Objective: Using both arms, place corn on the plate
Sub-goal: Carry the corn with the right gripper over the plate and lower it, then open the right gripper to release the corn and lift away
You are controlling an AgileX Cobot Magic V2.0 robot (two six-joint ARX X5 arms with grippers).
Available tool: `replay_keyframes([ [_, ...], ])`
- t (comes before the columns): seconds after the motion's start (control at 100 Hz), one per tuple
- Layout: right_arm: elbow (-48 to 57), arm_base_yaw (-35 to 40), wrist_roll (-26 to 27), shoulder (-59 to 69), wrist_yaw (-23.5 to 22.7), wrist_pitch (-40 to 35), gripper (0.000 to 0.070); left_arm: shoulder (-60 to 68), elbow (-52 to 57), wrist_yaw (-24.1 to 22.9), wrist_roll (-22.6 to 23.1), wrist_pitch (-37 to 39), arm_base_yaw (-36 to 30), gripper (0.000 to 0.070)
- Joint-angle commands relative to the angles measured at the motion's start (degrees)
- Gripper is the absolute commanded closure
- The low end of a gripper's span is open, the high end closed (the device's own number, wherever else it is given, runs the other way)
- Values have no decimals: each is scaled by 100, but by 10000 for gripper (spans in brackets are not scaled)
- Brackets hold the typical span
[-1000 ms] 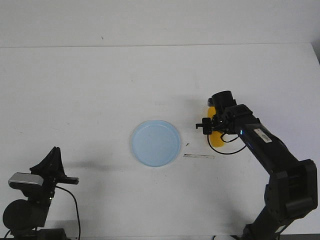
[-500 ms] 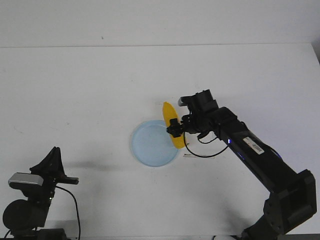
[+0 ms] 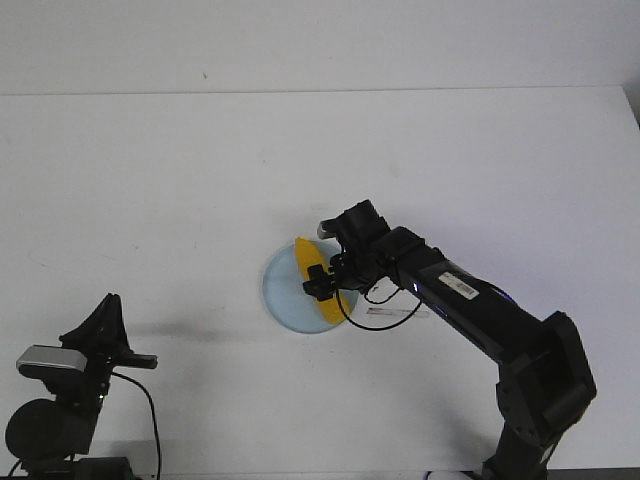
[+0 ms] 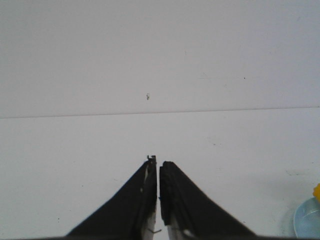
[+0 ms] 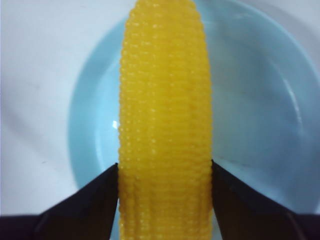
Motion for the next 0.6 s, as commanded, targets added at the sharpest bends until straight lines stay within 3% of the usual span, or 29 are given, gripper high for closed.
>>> replay_keyframes([
  [0.0, 83, 68, 127, 195, -9, 35, 387, -7, 44, 4, 68, 74, 11, 699],
  [0.21, 83, 164, 151, 289, -11, 46, 335, -7, 44, 4, 68, 72, 11, 699],
  [0.34, 85, 208, 151, 289, -13, 133, 243, -7, 44, 4, 68, 74, 11, 699],
  [0.59, 310, 175, -114, 229, -11, 90, 242, -7, 44, 4, 68, 74, 11, 699],
])
